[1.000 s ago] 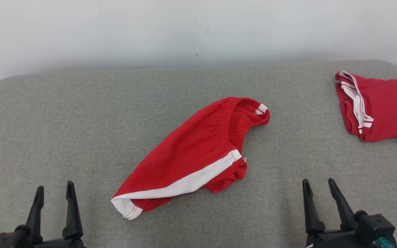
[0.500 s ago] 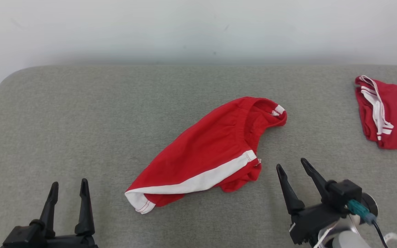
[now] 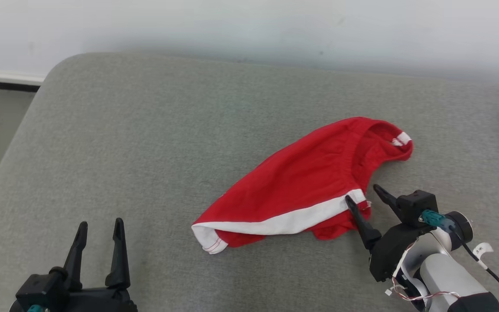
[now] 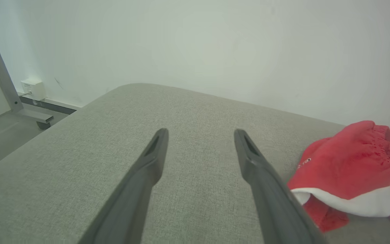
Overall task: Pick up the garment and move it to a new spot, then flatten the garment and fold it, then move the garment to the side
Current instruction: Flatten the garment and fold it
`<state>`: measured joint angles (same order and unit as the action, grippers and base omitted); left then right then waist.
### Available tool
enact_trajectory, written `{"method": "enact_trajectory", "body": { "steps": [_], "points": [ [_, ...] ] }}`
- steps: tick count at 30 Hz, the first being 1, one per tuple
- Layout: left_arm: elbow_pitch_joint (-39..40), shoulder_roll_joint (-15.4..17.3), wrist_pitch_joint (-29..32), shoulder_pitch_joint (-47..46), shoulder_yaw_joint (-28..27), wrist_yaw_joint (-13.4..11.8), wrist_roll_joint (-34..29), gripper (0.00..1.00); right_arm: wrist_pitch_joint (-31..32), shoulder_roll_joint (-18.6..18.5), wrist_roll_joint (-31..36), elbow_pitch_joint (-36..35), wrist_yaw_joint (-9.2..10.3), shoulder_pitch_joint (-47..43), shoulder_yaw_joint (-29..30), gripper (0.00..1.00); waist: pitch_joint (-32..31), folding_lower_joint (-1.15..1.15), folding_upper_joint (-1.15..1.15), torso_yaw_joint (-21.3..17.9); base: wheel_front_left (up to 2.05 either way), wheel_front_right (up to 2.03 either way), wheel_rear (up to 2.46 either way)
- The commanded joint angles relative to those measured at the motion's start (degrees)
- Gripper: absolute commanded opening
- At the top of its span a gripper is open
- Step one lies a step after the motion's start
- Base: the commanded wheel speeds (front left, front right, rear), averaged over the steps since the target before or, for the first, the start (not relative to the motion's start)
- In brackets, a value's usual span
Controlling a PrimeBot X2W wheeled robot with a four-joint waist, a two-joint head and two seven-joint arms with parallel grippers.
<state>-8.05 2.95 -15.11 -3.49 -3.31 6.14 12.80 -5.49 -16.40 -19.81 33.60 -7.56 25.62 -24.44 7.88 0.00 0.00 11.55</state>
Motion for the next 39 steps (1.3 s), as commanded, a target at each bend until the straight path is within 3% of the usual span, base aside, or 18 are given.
{"method": "enact_trajectory", "body": {
  "steps": [1,2,3,5,17,25,32,33,34,35,39],
  "points": [
    [-0.2,-0.1,0.0,-1.0,0.2,-0.1,0.4,1.00,0.3,-0.7,-1.0,1.9,0.18,1.2,-1.4,1.00,1.5,0.00,0.00,2.1,0.00,0.00,0.00],
    [-0.3,-0.1,0.0,-1.1,0.4,-0.3,0.6,1.00,0.6,-0.8,-1.9,2.9,0.18,1.6,-2.0,1.00,1.6,0.00,0.00,2.5,0.00,0.00,0.00],
    [-0.3,-0.1,0.0,-1.2,0.5,-0.4,0.8,1.00,1.0,-0.8,-2.7,3.8,0.18,1.9,-2.8,0.47,1.6,0.00,0.00,2.7,0.00,0.00,0.00],
    [-0.4,-0.1,0.0,-1.1,0.6,-0.6,1.2,1.00,0.3,-1.0,-3.8,4.6,0.18,2.8,-4.0,0.00,1.7,0.00,0.00,2.8,0.00,0.00,0.00],
    [-0.3,-0.1,0.0,1.2,-0.9,-1.1,0.6,1.00,-8.6,-1.9,-7.0,2.1,0.18,0.9,-5.0,0.00,-0.7,0.00,0.00,-2.4,0.00,0.00,0.00],
    [-1.0,-0.1,0.0,2.7,-0.8,-1.5,1.0,1.00,-9.3,-3.8,-6.5,-7.8,0.18,-10.2,0.8,0.00,-1.4,0.00,0.00,-6.8,0.00,0.00,0.00],
    [-1.2,0.0,0.0,2.4,-1.2,-1.5,1.3,1.00,-5.4,-3.3,-7.8,-16.9,0.17,-21.1,7.7,0.00,-1.1,0.00,0.00,-9.1,0.00,0.00,0.00],
    [-1.3,0.0,0.0,2.3,-1.2,-1.4,1.3,1.00,-4.8,-3.0,-7.6,-17.8,0.18,-22.1,8.5,0.30,-1.0,0.00,0.00,-9.2,0.00,0.00,0.00],
    [-1.4,0.0,0.0,2.1,-1.1,-1.3,1.3,1.00,-4.4,-3.1,-7.0,-18.6,0.18,-22.9,9.0,0.93,-1.0,0.00,0.00,-9.3,0.00,0.00,0.00],
    [-1.4,0.0,0.0,2.0,-1.1,-1.2,1.2,1.00,-4.2,-2.7,-6.6,-19.3,0.18,-23.5,9.6,1.00,-1.0,0.00,0.00,-9.4,0.00,0.00,0.00],
    [-1.5,0.0,0.0,2.2,-1.1,-1.1,0.8,1.00,-4.3,-0.8,-4.8,-21.5,0.18,-25.2,11.3,1.00,-1.4,0.00,0.00,-9.7,0.00,0.00,0.00]
  ]
}}
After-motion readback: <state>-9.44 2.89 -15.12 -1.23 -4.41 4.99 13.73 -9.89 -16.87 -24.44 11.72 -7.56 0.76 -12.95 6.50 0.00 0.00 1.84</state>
